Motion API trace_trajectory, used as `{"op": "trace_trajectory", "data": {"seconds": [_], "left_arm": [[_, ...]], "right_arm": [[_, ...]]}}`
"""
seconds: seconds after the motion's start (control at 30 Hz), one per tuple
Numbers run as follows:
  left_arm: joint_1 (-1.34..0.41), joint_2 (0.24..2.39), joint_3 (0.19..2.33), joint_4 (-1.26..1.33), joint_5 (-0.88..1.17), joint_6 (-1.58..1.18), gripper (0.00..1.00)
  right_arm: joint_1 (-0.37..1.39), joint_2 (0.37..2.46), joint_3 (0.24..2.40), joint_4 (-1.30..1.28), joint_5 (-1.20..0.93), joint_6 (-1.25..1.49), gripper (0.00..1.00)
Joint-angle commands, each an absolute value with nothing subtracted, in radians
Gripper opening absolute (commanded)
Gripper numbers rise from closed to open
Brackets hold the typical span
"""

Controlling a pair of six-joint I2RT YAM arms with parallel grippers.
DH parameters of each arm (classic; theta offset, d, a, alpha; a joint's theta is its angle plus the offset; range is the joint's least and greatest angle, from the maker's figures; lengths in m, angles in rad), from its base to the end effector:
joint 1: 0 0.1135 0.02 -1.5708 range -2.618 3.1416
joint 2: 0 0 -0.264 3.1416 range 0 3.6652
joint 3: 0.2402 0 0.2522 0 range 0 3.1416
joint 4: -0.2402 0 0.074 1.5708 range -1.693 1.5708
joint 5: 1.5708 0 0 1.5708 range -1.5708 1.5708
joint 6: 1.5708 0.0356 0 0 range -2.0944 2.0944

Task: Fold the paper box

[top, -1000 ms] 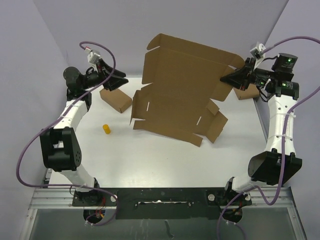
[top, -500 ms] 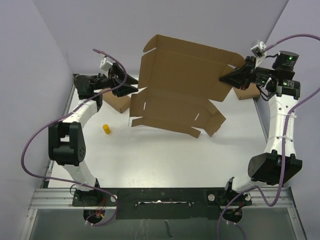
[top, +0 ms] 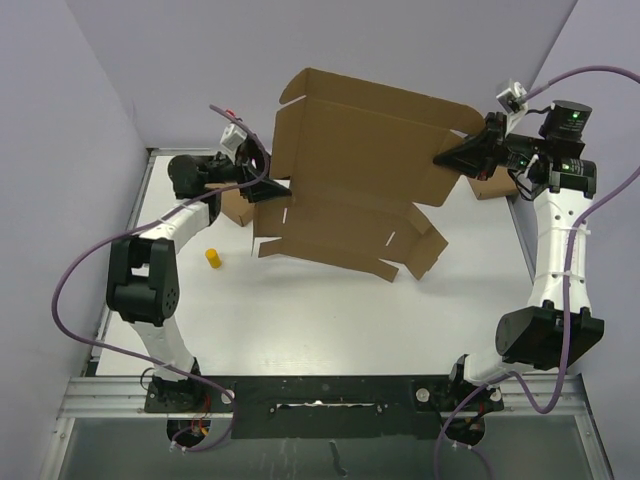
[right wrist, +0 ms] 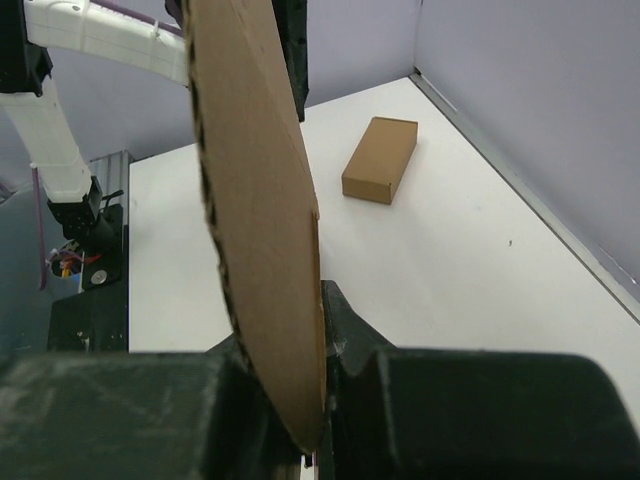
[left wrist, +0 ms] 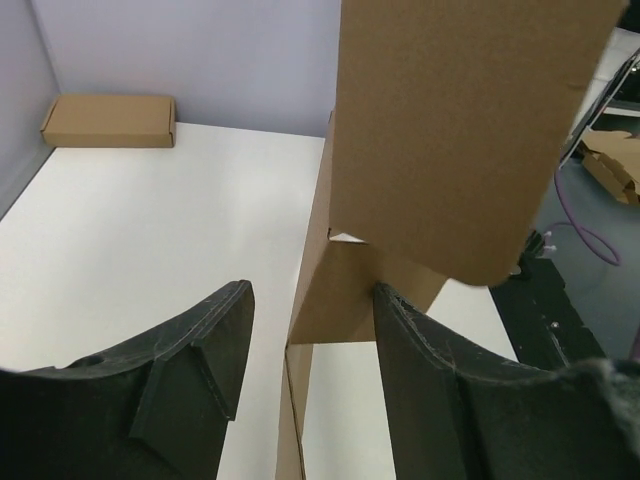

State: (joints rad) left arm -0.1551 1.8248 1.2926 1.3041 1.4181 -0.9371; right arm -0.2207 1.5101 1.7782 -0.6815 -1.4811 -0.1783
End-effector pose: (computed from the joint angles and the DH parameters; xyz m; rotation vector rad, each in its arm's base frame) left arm 0.3747 -0.0942 0.3518 1.0853 1.2311 -1.4227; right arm 0.2956 -0.0300 0.4687 -0.8577 1.5079 1.1416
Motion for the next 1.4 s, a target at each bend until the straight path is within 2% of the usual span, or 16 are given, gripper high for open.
{"op": "trace_trajectory", "data": {"seconds": [0.0,0.17,0.3,0.4,0.7,0.8,0.87,0.97,1.1,1.23,1.37], "left_arm": [[-0.179,1.854,1.312,1.382,1.415,-0.952,0.50],[-0.204,1.867,1.325,1.394,1.397,-0.955,0.46],[-0.208,1.878,1.325,1.451,1.384,-1.007,0.16],[-0.209,1.883,1.322,1.486,1.374,-1.029,0.00],[-0.196,1.860,1.296,1.510,1.302,-1.027,0.00],[-0.140,1.802,1.231,1.483,1.184,-1.012,0.32],[-0.081,1.720,1.148,1.415,1.089,-0.961,0.45],[0.008,1.554,1.008,1.236,0.953,-0.859,0.54],[0.092,1.328,0.843,0.939,0.831,-0.682,0.56],[0.124,1.195,0.674,0.777,0.763,-0.604,0.55],[0.128,1.142,0.549,0.708,0.714,-0.547,0.46]], "right_arm": [[-0.204,1.458,1.818,-0.640,-1.540,-0.149,0.00],[-0.195,1.453,1.813,-0.637,-1.546,-0.140,0.00],[-0.196,1.450,1.810,-0.632,-1.553,-0.135,0.00],[-0.196,1.451,1.806,-0.624,-1.555,-0.128,0.00],[-0.210,1.442,1.763,-0.561,-1.519,-0.077,0.00],[-0.223,1.442,1.766,-0.555,-1.500,-0.063,0.00],[-0.230,1.440,1.771,-0.559,-1.495,-0.061,0.00],[-0.234,1.438,1.779,-0.568,-1.492,-0.062,0.00],[-0.239,1.440,1.800,-0.583,-1.484,-0.061,0.00],[-0.249,1.444,1.831,-0.591,-1.464,-0.037,0.00],[-0.253,1.455,1.881,-0.570,-1.451,0.018,0.00]]}}
